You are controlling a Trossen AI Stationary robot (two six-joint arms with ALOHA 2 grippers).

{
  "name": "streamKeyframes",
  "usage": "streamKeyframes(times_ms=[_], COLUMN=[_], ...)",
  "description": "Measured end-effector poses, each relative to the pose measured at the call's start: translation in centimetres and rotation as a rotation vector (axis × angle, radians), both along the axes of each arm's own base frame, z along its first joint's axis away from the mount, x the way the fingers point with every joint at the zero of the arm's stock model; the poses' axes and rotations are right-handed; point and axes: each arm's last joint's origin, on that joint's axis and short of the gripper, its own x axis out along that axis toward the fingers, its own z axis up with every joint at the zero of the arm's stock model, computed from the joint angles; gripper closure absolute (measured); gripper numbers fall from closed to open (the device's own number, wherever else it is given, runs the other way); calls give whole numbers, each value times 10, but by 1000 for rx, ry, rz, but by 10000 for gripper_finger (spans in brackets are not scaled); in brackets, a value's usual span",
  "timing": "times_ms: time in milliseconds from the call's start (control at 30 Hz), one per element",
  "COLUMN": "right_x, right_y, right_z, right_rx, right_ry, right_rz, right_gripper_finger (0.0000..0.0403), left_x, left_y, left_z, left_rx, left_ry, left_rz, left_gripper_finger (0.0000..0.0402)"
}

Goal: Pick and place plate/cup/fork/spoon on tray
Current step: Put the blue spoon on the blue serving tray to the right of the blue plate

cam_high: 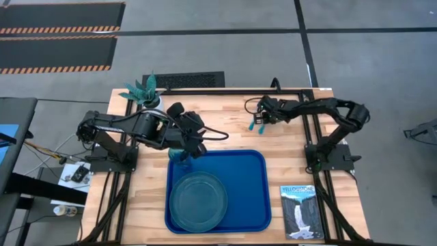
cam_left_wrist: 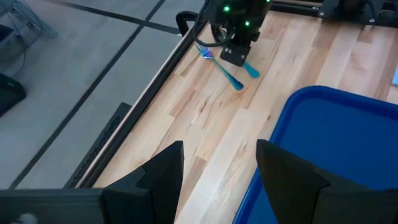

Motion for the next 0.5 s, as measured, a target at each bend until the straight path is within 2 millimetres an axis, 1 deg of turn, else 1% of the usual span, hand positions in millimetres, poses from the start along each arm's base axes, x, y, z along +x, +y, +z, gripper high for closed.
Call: streamKeyframes(times_ms=[100,167,267,300,400,500], right_x=[-2,-4,-9,-10,-10,-9], right_y=[4,9,15,16,19,28], right_z=[2,5,7,7,7,9], right_rx=[21,25,52,59,67,62], right_ry=[46,74,125,141,173,212], right_rz=[44,72,94,105,160,215], right_gripper_finger=[299,326,379,388,386,394], left_x=[0,0,0,0,0,-1], left_y=[0,0,0,0,-1,-2], left_z=[0,0,0,0,0,0], left_rx=[0,-1,-2,-1,-8,-19], left_ry=[0,-3,-6,-6,-13,-23], left_rz=[0,3,7,8,13,24], left_gripper_finger=[211,211,211,211,211,211])
